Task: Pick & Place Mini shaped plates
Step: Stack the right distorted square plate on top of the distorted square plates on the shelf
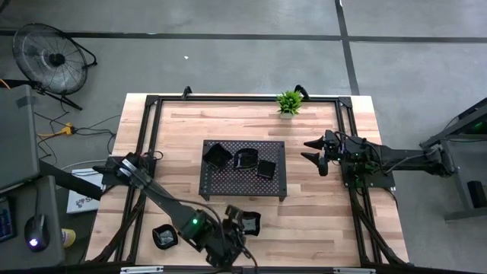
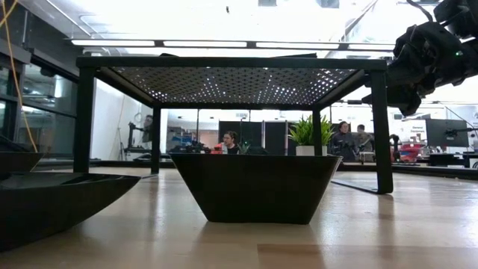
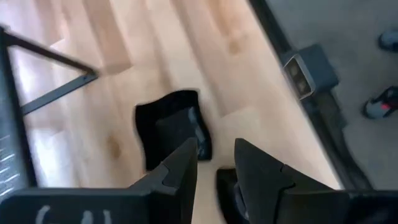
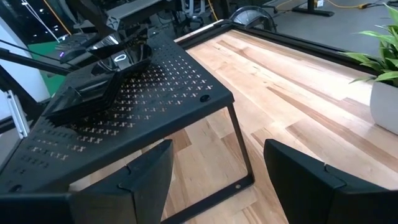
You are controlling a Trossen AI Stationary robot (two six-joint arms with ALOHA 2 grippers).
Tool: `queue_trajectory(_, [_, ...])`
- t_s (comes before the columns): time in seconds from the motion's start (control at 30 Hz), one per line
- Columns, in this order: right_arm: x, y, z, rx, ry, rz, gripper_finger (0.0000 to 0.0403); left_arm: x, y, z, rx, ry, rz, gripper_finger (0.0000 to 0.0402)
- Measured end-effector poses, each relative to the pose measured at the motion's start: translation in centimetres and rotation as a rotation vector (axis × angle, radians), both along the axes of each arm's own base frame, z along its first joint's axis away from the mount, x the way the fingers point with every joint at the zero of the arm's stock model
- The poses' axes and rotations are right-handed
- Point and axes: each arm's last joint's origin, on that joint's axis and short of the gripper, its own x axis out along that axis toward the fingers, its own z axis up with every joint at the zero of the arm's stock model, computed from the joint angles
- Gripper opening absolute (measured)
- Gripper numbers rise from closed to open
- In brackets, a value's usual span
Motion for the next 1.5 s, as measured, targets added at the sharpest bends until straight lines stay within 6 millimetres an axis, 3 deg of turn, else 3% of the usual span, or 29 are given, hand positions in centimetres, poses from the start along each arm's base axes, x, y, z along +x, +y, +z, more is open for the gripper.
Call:
queue_trajectory(0.4, [0.0, 0.0, 0.0, 0.0, -0.001, 0.0, 0.0246, 1.2, -2.0, -3.5, -0.018, 0.028, -0.024, 0.0104])
queue_trajectory(0.8, [0.0, 0.0, 0.0, 0.0, 0.0, 0.0, 0.0246, 2.7, -3.0, -6.7, -0.048, 0.013, 0.077, 0.0106])
queue_trajectory(1.17, [0.0, 0.0, 0.0, 0.0, -0.001, 0.0, 0.0246, 2.6, -2.6, -7.2, 0.05, 0.0, 0.115, 0.0207])
queue_trajectory(1.5, [0.0, 0.0, 0.0, 0.0, -0.001, 0.001, 0.0246, 3.6, -2.5, -9.8, 0.084, 0.028, 0.132, 0.0218])
